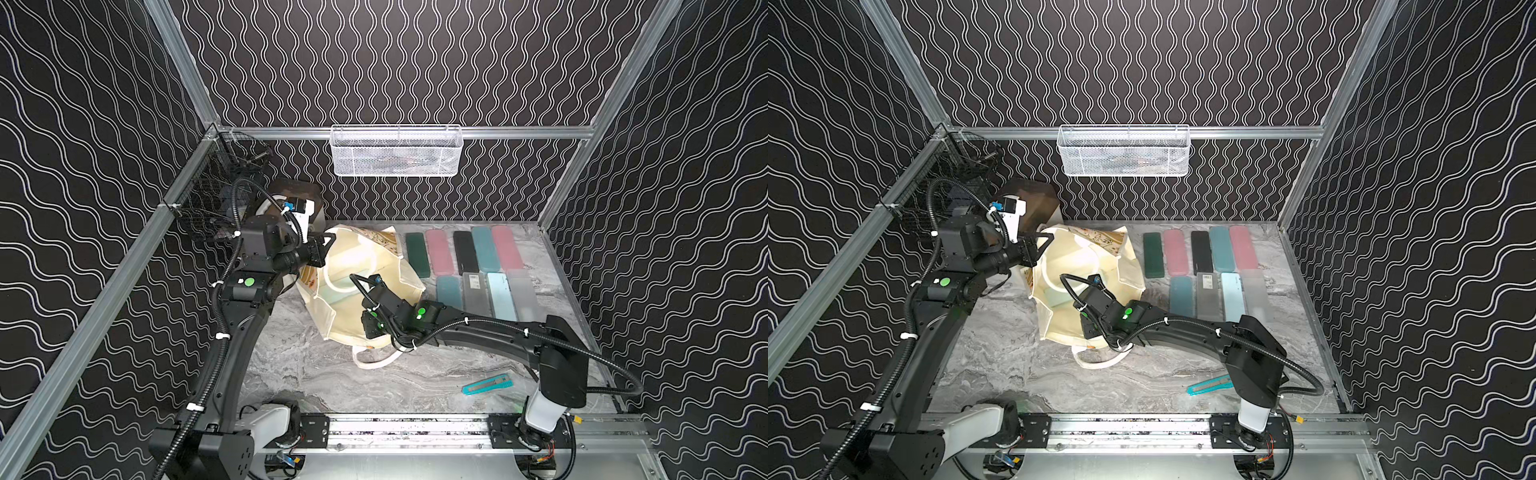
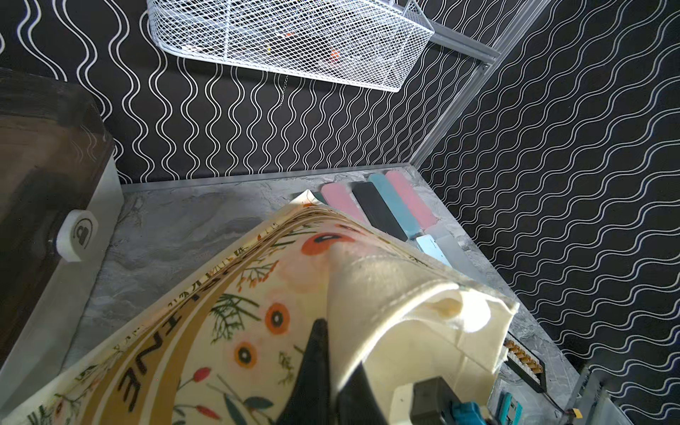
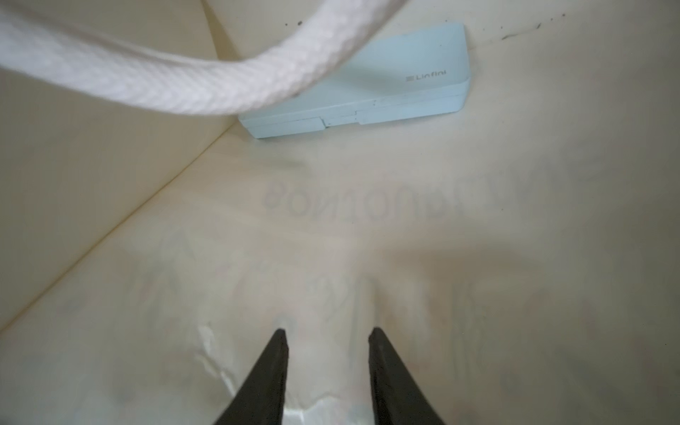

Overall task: Take out the pencil case from the canvas bag
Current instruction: Pick up the pencil case from the canvas bag.

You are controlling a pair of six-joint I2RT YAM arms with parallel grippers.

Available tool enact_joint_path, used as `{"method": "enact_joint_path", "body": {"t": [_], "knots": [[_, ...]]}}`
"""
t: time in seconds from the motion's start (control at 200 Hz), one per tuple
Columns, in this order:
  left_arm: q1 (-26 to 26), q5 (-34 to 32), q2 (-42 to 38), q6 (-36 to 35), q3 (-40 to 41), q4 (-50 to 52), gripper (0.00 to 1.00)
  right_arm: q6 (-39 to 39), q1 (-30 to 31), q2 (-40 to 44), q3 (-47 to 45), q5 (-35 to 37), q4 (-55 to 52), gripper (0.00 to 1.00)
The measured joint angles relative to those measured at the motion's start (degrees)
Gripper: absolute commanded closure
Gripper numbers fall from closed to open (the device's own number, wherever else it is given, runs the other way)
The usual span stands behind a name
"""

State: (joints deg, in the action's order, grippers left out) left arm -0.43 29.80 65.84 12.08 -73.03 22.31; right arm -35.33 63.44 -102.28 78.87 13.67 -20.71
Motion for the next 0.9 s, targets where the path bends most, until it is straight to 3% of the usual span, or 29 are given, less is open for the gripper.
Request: {"method": "enact_joint_path", "body": {"t": [0.16,0.335,0.561,0.901], "knots": [[-0.02,-0.02,-1.14,0.92,0.07,0.0,1.0,-6.27,-2.62,-1.9,-1.38,-1.01,2.69,0.54],[0.0,-0.02,-2.45,1.84,0.28,0.02,1.0,-13.66,-6.25,-4.15,-2.73,-4.39,6.47,0.57],[0.0,1.05,-4.39,3.13,1.07,-0.2,1.0,-22.88,-9.88,-7.76,-0.22,-9.9,10.82,0.54],[0.0,4.87,-9.11,4.46,1.9,-0.37,1.0,-31.34,-12.46,-11.19,4.42,-11.17,14.23,0.5]]}}
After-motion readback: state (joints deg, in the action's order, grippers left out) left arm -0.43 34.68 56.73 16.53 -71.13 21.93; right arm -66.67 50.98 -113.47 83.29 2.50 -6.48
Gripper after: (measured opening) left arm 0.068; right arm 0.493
